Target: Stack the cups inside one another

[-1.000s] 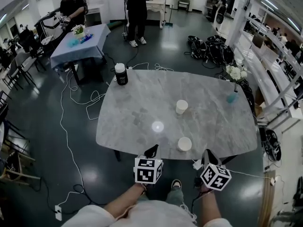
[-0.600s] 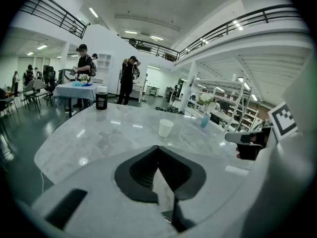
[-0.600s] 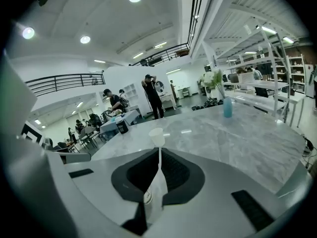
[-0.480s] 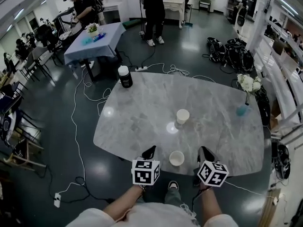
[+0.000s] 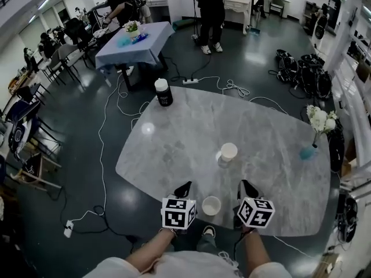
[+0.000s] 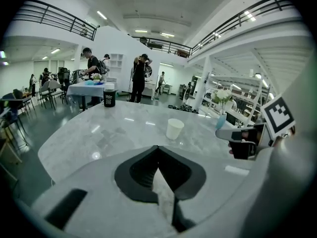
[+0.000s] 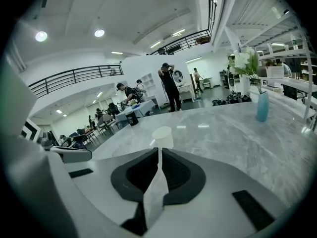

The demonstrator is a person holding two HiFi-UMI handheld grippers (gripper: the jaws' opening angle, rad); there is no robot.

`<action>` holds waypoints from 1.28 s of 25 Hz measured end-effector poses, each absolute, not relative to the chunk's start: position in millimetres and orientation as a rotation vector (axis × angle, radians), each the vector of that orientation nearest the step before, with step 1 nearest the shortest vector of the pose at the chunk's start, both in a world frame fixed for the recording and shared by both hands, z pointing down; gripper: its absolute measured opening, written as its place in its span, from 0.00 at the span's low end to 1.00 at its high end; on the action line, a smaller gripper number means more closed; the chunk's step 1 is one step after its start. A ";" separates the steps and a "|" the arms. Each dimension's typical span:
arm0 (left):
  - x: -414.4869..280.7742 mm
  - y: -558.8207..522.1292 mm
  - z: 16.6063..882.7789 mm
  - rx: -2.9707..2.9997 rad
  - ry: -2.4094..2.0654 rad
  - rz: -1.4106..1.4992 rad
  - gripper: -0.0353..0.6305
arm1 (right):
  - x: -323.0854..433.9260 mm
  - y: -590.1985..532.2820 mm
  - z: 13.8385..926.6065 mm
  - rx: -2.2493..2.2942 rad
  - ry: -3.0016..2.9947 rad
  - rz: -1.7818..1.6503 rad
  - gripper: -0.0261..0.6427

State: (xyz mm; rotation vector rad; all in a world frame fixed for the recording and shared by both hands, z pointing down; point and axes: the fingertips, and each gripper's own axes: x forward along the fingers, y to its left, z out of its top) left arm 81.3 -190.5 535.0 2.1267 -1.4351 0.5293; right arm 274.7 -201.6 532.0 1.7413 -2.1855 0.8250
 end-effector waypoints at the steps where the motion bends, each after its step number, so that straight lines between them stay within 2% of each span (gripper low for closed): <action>1: 81.2 -193.0 536.2 2.118 -1.439 0.533 0.04 | 273.5 -206.0 533.7 1.725 -2.191 0.823 0.07; 11: 75.1 -219.3 553.8 2.037 -1.470 0.568 0.04 | 262.9 -251.4 552.1 1.628 -2.200 0.824 0.08; 32: 80.1 -243.9 602.7 1.944 -1.459 0.640 0.04 | 254.1 -302.6 602.4 1.541 -2.187 0.869 0.25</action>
